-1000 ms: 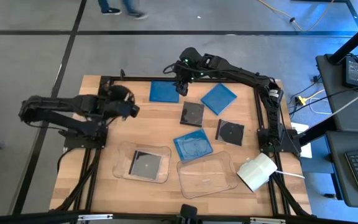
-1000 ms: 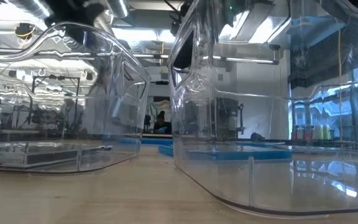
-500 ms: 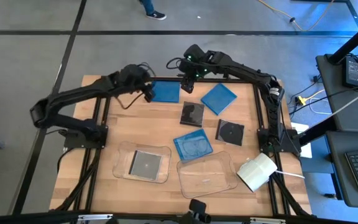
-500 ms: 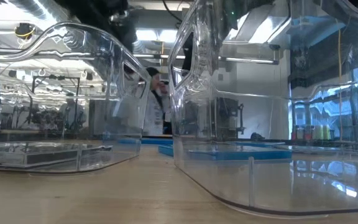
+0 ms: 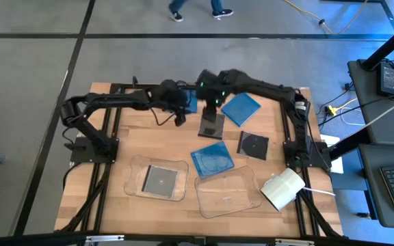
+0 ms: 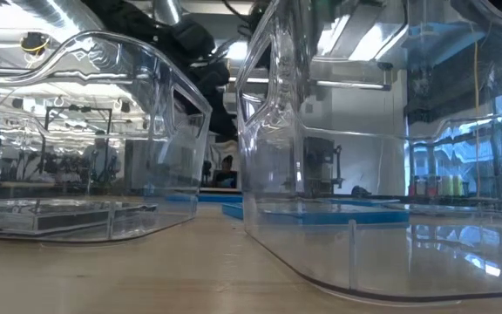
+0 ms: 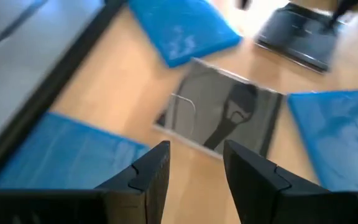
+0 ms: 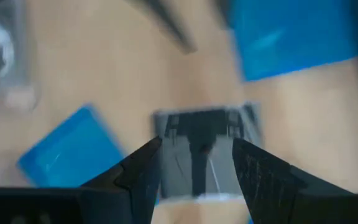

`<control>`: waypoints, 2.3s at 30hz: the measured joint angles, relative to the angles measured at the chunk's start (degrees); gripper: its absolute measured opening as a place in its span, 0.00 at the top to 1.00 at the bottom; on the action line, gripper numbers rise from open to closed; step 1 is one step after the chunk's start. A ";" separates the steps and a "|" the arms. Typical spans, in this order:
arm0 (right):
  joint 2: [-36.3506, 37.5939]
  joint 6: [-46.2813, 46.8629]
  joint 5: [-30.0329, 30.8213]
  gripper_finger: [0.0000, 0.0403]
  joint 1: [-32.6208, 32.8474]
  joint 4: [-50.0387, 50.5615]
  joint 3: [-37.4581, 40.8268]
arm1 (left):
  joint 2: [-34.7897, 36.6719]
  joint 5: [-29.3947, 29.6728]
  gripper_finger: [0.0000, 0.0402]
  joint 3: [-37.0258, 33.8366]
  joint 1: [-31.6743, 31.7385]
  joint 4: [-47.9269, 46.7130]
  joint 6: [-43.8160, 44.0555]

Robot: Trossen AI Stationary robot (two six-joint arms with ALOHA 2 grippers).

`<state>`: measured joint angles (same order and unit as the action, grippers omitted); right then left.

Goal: Pick & place jewel cases by type
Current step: Put the bottom blue CD case into the right transparent bin

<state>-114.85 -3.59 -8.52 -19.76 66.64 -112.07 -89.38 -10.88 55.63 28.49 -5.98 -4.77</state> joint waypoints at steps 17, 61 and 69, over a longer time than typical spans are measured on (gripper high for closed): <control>5.23 9.77 7.83 0.51 13.36 -7.55 30.35 | -3.24 -8.52 0.63 -5.21 -5.70 5.75 -10.20; 20.76 4.59 11.20 0.51 22.70 -41.15 60.05 | -2.01 -11.18 0.64 -8.39 -6.88 7.84 -6.59; 20.72 1.50 11.37 0.51 21.59 -47.35 63.59 | -2.01 -11.11 0.64 -8.38 -8.29 -2.68 -17.03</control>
<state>-94.13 -2.09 2.85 1.83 19.29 -48.48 -91.39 -22.00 47.24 20.20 -8.66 -21.80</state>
